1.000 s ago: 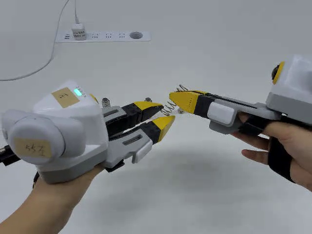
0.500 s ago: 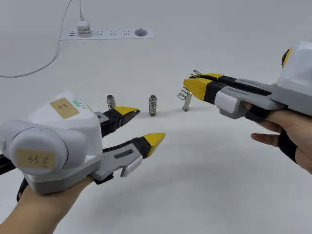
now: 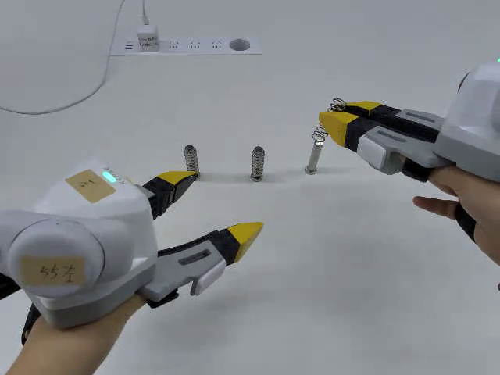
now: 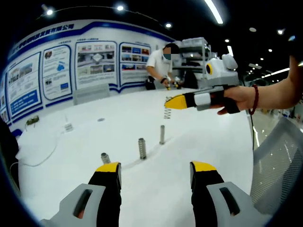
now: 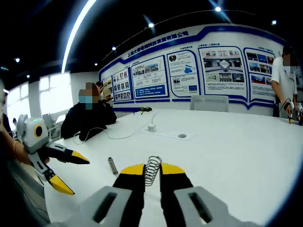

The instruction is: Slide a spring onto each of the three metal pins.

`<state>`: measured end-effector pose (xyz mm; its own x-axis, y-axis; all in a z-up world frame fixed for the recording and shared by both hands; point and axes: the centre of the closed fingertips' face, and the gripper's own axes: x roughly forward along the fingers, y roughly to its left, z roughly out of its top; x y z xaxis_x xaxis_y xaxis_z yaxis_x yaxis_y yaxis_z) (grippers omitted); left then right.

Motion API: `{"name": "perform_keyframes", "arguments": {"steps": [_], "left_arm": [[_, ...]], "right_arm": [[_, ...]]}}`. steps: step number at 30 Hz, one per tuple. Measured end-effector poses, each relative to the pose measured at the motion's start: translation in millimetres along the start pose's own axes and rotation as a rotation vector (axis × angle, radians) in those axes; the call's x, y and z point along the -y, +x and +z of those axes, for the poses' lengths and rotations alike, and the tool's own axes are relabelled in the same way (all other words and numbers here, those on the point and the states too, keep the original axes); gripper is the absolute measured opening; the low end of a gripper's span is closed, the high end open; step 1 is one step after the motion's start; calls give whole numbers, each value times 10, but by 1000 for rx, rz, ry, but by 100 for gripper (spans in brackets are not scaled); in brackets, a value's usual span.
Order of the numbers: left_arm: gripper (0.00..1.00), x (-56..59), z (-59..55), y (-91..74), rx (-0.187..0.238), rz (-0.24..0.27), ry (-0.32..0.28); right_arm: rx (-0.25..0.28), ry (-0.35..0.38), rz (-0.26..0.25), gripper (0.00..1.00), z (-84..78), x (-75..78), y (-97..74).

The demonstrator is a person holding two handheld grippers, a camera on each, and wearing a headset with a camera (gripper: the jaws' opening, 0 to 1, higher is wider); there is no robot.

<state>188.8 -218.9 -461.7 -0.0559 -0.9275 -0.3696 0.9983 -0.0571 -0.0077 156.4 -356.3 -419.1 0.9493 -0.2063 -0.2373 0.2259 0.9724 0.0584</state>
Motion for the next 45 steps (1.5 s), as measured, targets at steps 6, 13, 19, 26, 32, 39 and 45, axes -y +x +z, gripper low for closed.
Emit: {"name": "perform_keyframes", "arguments": {"steps": [6, 13, 19, 26, 32, 39, 45], "left_arm": [[65, -87, -56, -39, -8, 36, -35], [71, -186, -76, -61, -10, 63, -60], [77, -196, -94, -64, -9, 64, -78], [78, -210, -112, -60, -16, 68, -84], [78, -228, -121, -63, -18, 72, -84], [78, -242, -117, -72, -15, 80, -88], [78, -259, -119, -79, -15, 85, -92]], "right_arm": [[-23, -39, -21, 12, -113, 98, 78], [-34, -95, -30, 12, -174, 142, 149], [-67, -154, -21, 12, -272, 117, 186], [-53, -200, -41, 12, -211, 140, 192], [-85, -230, -37, 12, -290, 136, 192], [-111, -218, -45, 12, -438, 141, 217], [-137, -211, -46, 12, -572, 136, 244]]}}
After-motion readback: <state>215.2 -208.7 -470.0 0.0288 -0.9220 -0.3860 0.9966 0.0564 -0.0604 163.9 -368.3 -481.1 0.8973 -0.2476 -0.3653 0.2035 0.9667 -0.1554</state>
